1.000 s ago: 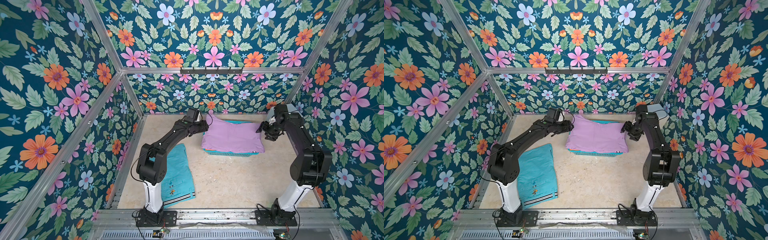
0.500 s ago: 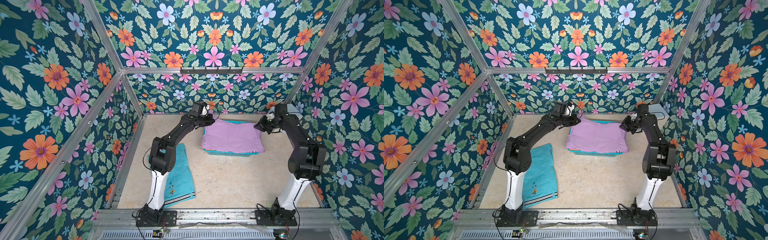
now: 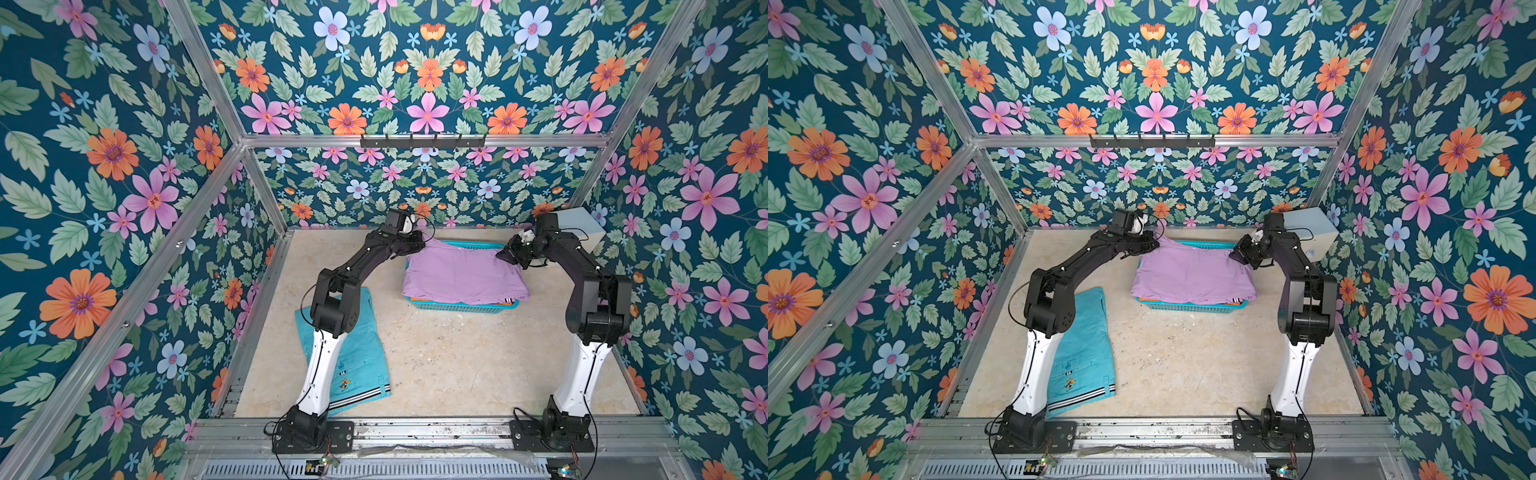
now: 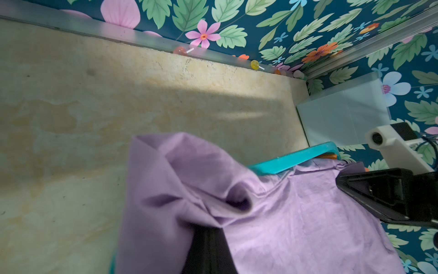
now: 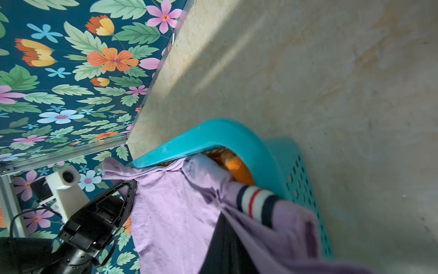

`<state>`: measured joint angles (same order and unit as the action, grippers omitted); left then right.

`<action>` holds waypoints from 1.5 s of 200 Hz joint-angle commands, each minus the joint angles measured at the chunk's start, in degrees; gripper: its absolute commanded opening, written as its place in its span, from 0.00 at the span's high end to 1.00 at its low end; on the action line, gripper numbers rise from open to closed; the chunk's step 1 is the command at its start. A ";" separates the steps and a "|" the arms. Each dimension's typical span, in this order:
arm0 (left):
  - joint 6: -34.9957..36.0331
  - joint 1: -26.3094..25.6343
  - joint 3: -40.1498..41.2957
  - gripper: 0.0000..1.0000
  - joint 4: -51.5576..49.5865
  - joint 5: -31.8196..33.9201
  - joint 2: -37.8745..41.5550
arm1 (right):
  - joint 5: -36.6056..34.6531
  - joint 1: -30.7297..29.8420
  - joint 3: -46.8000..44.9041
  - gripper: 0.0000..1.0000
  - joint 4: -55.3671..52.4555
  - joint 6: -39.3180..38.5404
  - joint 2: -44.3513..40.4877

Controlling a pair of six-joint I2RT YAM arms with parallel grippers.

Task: Put the folded long pants in the basket
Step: Place the long pant in the basket.

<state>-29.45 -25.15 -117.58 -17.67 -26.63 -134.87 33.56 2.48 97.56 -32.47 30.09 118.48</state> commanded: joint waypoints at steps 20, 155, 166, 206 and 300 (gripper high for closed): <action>1.24 0.30 4.97 0.66 1.01 2.57 11.59 | -4.45 -1.64 -4.02 0.71 -2.48 -0.12 -11.48; -2.64 -3.03 54.08 0.95 16.35 0.14 35.12 | -10.16 -4.77 -37.62 0.92 2.10 -0.99 -29.90; -1.92 -2.90 53.29 0.79 14.66 1.70 36.71 | -9.37 -4.85 -36.92 0.92 1.98 -0.94 -31.33; -1.05 -2.15 52.91 0.44 4.63 20.64 47.43 | -7.94 -10.28 -36.10 0.54 3.36 4.88 -43.68; -9.47 12.49 80.32 0.27 0.31 24.99 68.49 | -50.23 -73.47 -63.67 0.30 36.42 34.51 -54.76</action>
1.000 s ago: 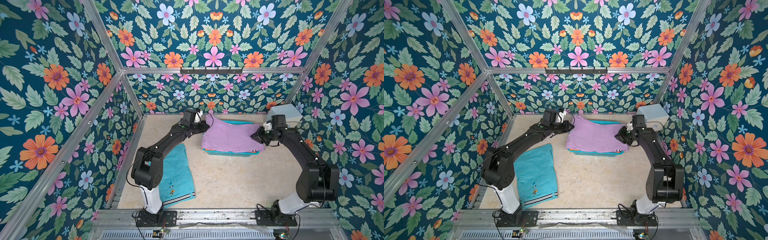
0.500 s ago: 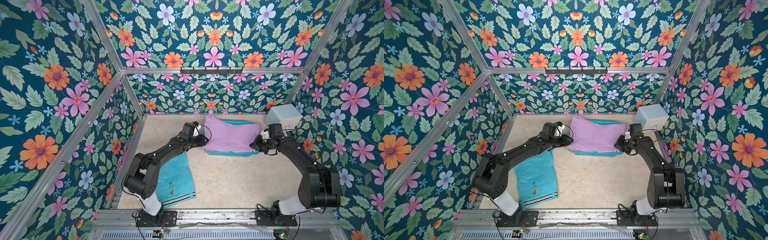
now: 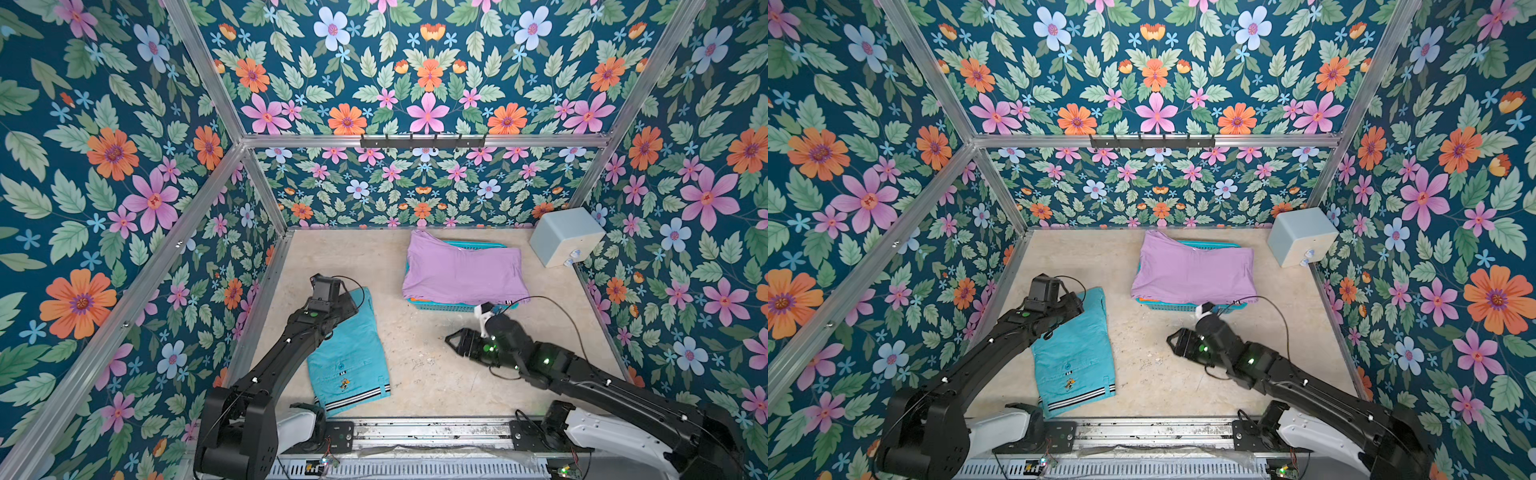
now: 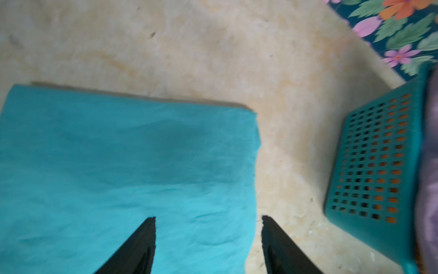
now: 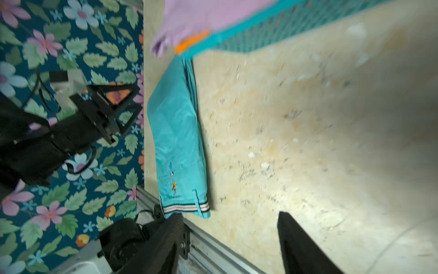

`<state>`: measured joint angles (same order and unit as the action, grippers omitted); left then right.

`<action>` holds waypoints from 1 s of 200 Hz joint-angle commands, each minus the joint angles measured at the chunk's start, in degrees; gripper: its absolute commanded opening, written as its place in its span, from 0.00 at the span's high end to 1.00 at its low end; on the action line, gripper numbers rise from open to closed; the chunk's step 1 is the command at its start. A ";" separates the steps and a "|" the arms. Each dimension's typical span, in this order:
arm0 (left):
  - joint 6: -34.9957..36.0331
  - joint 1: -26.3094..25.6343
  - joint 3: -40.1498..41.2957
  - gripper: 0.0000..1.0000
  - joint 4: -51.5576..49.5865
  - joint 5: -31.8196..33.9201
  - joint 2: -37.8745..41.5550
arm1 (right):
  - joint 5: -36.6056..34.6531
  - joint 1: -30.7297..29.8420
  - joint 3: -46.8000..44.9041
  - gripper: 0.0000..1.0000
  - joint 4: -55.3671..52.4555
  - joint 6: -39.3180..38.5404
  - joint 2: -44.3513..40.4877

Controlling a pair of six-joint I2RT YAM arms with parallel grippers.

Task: Put the folded long pants in the basket
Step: Move the long pant to the center of the board.

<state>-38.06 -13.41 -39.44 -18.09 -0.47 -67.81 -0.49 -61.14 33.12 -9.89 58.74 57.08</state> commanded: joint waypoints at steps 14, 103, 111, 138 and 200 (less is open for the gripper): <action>-0.20 1.08 2.44 0.26 0.87 -1.44 1.21 | -14.08 -12.23 3.95 0.28 16.58 4.59 15.61; 1.85 2.25 3.06 0.26 0.42 -4.68 1.84 | 1.56 -15.16 16.99 0.31 34.36 9.47 50.53; 2.02 2.25 2.77 0.26 0.20 -4.67 1.76 | 1.79 -15.14 18.11 0.32 32.25 9.70 51.05; 2.30 2.25 2.21 0.26 -0.29 -4.61 1.60 | 2.88 -14.22 17.85 0.46 31.71 11.88 52.57; 2.82 2.34 0.85 0.27 0.98 -9.31 -0.39 | 13.80 -3.87 3.56 0.98 32.31 12.27 43.41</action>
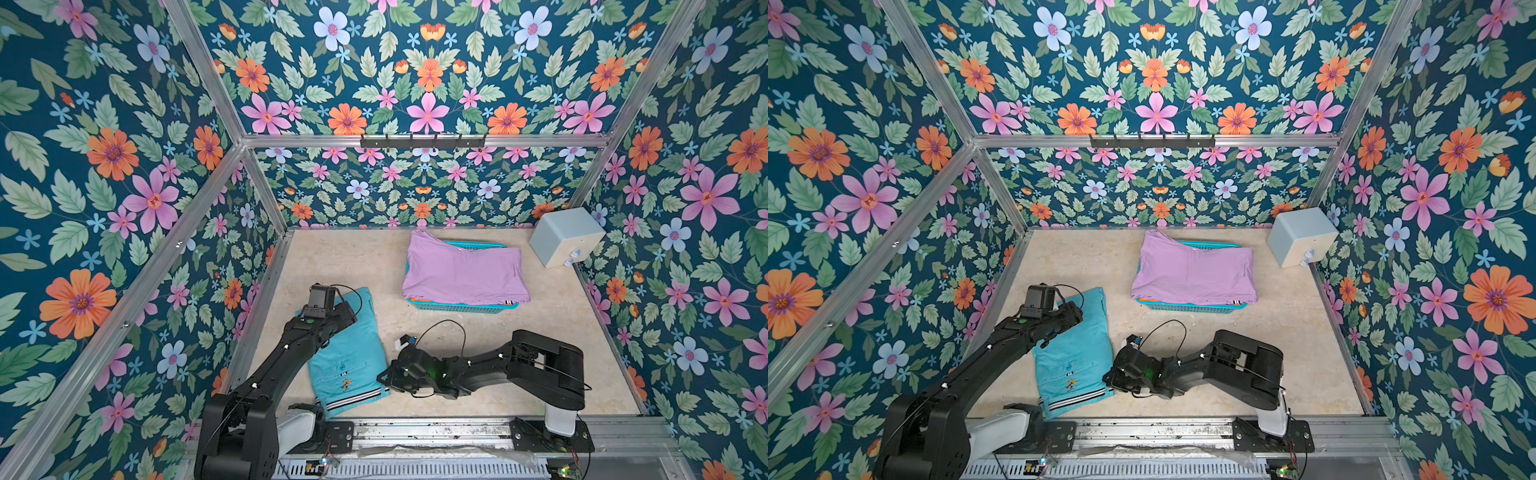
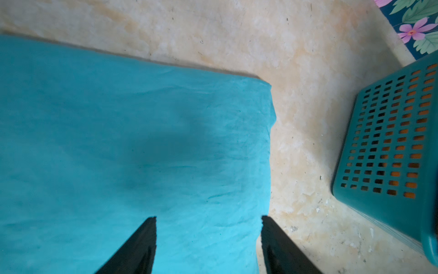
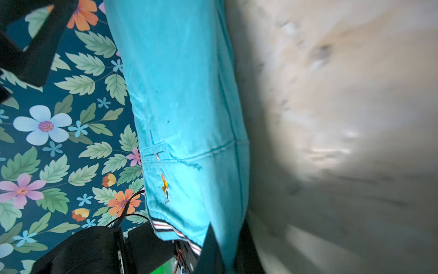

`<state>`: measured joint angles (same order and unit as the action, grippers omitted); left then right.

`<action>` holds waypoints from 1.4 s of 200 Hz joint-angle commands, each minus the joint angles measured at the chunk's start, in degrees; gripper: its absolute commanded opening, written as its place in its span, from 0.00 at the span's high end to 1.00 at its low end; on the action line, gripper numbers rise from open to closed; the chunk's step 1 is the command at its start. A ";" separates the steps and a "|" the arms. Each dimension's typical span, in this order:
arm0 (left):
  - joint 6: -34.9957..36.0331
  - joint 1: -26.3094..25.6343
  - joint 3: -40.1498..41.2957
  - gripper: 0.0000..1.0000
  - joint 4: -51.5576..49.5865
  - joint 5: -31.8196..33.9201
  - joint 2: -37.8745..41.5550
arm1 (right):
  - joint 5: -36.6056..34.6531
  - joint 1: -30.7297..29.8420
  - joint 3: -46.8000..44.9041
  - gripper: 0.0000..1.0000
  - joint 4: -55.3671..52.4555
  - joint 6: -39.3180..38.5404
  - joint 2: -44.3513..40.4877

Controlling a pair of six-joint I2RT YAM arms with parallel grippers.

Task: Put the folded long pants in the basket
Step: Move the long pant to the center of the board.

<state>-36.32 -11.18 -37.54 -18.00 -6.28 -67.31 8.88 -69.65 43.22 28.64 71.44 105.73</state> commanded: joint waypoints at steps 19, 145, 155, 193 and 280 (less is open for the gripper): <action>1.46 0.19 -2.53 0.27 0.93 -4.82 -2.37 | 12.56 11.67 -10.28 0.96 -15.86 -7.76 -11.81; 4.87 0.02 -12.60 0.41 6.56 -20.98 -17.88 | -10.00 8.40 -20.57 0.32 -43.82 7.93 -54.26; 5.41 0.06 -14.53 0.41 6.32 -20.85 -20.17 | -9.68 5.93 -19.09 0.31 -41.36 9.86 -49.89; 6.86 0.11 -23.37 0.38 2.09 -18.05 -28.40 | -15.19 -4.06 -12.80 0.25 -30.78 15.86 -35.28; 9.22 0.63 -29.30 0.38 -1.69 -16.64 -33.50 | -11.14 -4.10 -8.59 0.36 -14.97 24.42 -13.28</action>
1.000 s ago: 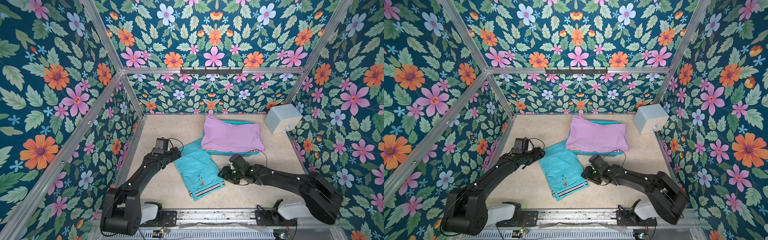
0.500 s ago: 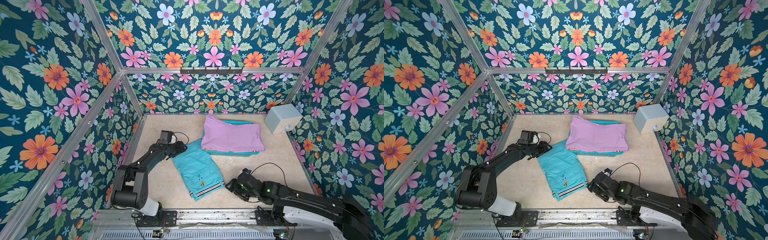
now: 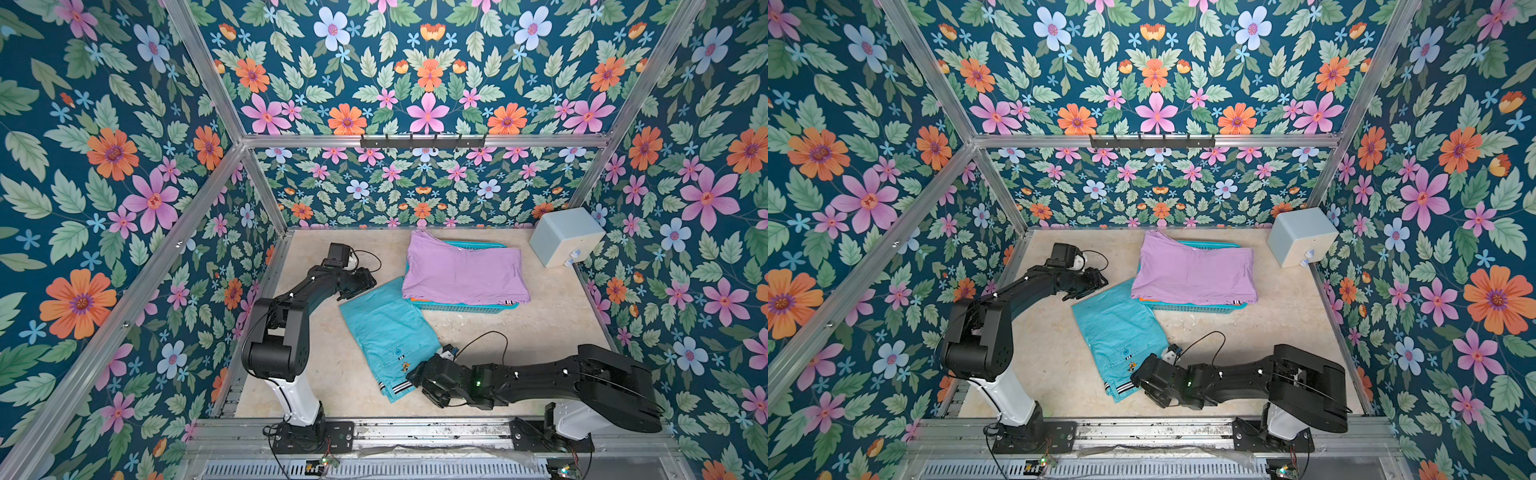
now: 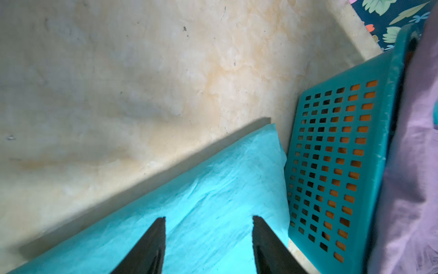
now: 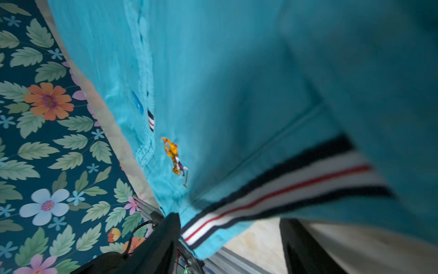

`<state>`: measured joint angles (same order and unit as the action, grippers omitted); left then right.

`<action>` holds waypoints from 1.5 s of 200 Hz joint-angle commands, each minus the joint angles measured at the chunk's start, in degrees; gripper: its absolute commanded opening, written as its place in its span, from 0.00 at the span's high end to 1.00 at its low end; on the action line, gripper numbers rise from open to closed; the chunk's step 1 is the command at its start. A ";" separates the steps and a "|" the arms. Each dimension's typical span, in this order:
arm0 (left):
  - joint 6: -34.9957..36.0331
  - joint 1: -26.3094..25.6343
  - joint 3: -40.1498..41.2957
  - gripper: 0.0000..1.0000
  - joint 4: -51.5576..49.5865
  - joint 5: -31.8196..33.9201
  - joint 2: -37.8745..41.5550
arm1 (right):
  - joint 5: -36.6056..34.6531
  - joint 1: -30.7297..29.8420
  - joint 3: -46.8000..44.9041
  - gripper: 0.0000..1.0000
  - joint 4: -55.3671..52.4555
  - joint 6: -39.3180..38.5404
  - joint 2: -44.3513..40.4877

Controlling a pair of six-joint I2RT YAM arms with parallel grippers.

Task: Put the folded long pants in the basket
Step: Move the long pant to the center of the board.

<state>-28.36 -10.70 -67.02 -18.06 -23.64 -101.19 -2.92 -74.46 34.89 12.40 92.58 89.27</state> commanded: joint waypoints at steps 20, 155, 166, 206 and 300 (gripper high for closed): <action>1.38 0.15 0.41 0.38 -1.78 0.78 0.80 | 2.24 2.29 -0.40 0.59 0.76 2.98 4.79; 2.58 -0.24 15.28 0.35 -7.97 -2.14 15.48 | 17.52 44.19 6.99 0.49 -64.53 -56.15 -18.57; 1.94 -0.50 17.88 0.34 -6.43 -3.29 17.14 | 20.75 45.98 5.21 0.41 -59.89 -54.64 -19.04; 2.47 -0.79 21.96 0.34 -4.00 -4.15 21.52 | 27.38 45.98 -1.67 0.26 -46.21 -47.23 -20.86; 3.69 -0.73 21.60 0.33 -5.48 -3.81 21.03 | 26.83 40.28 -7.28 0.32 -27.16 -39.97 -14.39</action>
<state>-26.44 -11.51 -44.95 -21.89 -27.68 -80.03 27.35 -32.21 26.81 -15.99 51.53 71.07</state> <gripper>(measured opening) 0.668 0.703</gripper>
